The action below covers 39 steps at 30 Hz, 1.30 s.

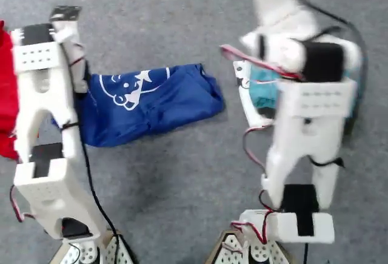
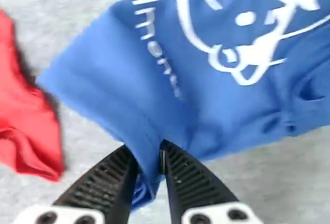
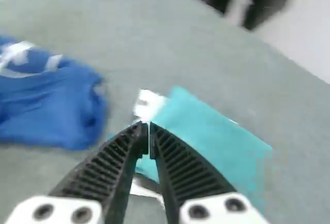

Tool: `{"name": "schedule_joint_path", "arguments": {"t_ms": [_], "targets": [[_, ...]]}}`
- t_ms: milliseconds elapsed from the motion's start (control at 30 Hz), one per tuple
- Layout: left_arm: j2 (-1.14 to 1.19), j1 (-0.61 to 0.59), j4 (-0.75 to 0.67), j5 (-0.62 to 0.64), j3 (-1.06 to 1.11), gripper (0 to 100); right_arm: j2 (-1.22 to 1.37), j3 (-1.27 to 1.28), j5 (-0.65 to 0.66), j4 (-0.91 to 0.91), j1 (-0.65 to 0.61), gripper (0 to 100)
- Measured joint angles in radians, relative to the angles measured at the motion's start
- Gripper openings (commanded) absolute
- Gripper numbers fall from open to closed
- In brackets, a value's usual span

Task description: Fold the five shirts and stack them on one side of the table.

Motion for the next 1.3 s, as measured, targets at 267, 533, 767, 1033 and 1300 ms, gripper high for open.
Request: {"name": "schedule_joint_path", "arguments": {"t_ms": [267, 533, 767, 1033, 1300], "targets": [[0.0, 0.281, -0.009, 0.187, 0.0, 3, -0.032, 0.0, 0.0, -0.098, 0.353, 1.8], [0.017, 0.566, -0.212, 0.252, 0.003, 3, -0.032, 0.0, -0.002, -0.147, 0.546, 1.8], [0.178, 0.609, -0.338, 0.265, -0.014, 3, -0.032, 0.0, 0.0, -0.147, 0.554, 1.8], [0.381, 0.608, -0.351, 0.33, -0.256, 3, -0.032, 0.0, 0.0, -0.147, 0.554, 1.8], [0.542, 0.612, -0.322, 0.344, -0.512, 3, -0.034, 0.043, 0.018, -0.172, 0.519, 1.8]]}}
